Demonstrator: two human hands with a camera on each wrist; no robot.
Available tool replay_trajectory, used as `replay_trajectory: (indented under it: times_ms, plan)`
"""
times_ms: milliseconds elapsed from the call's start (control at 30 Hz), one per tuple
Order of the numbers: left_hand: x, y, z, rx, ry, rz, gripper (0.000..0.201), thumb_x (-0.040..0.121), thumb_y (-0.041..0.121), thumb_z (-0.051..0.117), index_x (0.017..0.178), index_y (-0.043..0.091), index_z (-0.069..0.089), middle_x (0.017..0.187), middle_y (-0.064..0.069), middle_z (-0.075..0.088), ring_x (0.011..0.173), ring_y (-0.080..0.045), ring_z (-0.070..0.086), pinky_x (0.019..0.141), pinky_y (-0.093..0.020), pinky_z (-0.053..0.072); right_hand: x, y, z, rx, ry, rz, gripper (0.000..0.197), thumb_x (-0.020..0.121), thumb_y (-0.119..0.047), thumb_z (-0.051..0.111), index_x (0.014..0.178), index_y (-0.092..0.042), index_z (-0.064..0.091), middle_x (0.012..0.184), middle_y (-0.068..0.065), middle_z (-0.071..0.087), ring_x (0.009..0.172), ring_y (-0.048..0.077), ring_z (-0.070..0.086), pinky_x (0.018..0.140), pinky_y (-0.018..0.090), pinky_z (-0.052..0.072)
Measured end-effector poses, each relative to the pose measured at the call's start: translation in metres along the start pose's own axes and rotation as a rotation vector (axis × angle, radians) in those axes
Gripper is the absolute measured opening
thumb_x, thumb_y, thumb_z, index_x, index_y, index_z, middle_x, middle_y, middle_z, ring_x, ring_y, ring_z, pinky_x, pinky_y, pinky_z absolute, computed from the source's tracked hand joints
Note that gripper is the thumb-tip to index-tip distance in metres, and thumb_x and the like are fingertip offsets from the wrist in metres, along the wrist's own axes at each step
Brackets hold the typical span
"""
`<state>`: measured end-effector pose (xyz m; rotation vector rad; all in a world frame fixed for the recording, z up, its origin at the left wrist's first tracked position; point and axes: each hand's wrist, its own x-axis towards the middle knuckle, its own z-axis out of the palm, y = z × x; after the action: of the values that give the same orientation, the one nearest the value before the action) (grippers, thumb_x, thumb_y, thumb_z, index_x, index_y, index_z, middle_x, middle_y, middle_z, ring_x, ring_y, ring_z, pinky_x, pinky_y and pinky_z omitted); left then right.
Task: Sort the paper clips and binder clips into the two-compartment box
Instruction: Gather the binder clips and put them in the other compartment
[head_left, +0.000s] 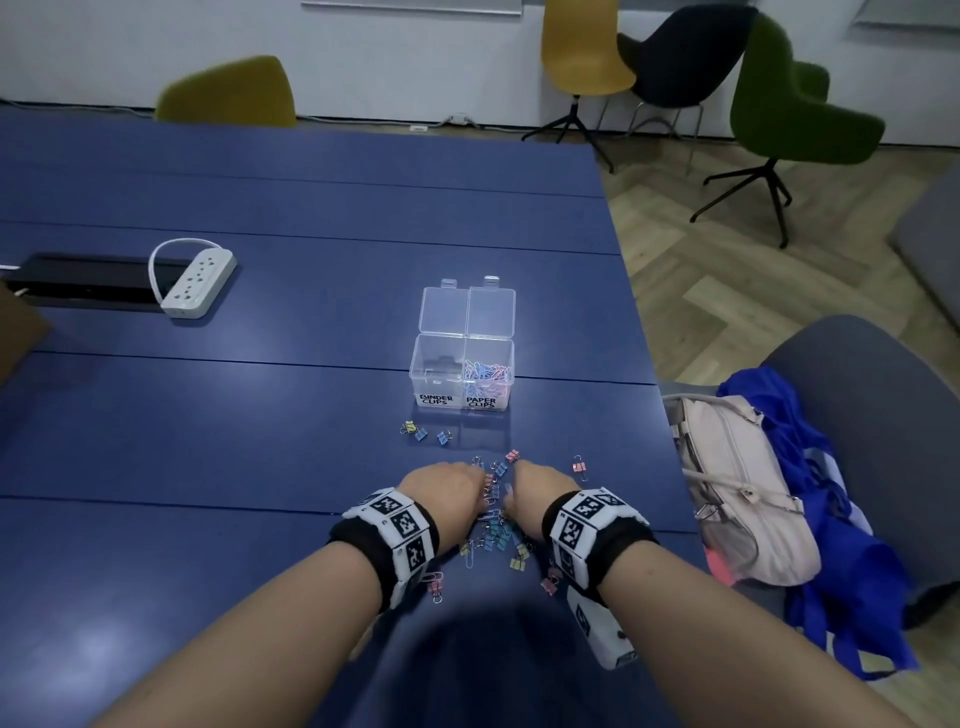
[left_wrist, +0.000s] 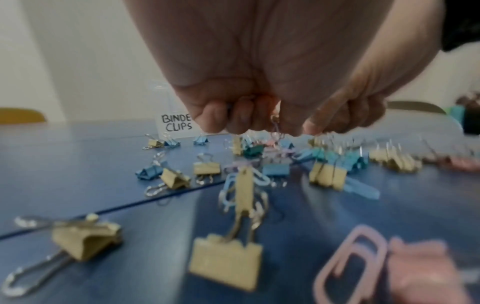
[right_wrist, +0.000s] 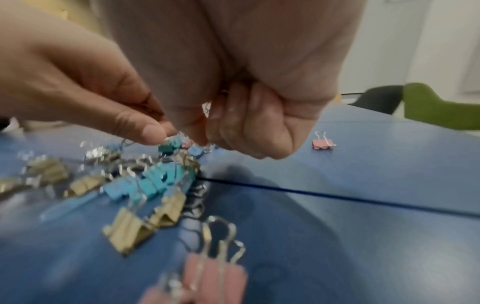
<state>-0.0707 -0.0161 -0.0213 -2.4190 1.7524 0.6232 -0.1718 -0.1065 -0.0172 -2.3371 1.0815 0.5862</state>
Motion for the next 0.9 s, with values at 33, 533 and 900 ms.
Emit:
replay_trajectory:
  times_ms: [33,533,900]
  plan:
    - [-0.004,-0.002,-0.003,-0.071,0.035,-0.025,0.023,0.096,0.032,0.042,0.101,0.012,0.052,0.106,-0.009,0.060,0.096,-0.027,0.056,0.083,-0.039,0.044,-0.003,0.003,-0.004,0.038,-0.013,-0.025,0.020,0.096,-0.015,0.037,0.096,-0.004,0.053,0.120,0.019,0.059,0.110,0.033,0.057,0.089,0.034,0.043]
    - [-0.038,-0.045,-0.005,-1.830,-0.034,-0.547,0.034,0.098,0.027,0.043,0.069,0.011,0.051,0.047,0.004,0.034,0.032,-0.007,0.026,0.032,-0.012,0.018,-0.034,0.005,-0.007,0.514,0.015,-0.058,0.025,0.089,0.001,0.031,0.090,-0.006,0.055,0.065,0.006,0.044,0.044,0.013,0.039,0.035,0.016,0.030]
    - [-0.020,-0.033,-0.004,-0.283,-0.048,-0.156,0.048,0.072,0.033,0.071,0.116,0.030,0.054,0.091,0.003,0.062,0.088,-0.019,0.061,0.076,-0.031,0.053,-0.011,-0.023,0.009,-0.236,0.071,-0.194,0.037,0.088,-0.015,0.052,0.124,-0.020,0.043,0.115,0.013,0.062,0.103,0.035,0.060,0.074,0.036,0.046]
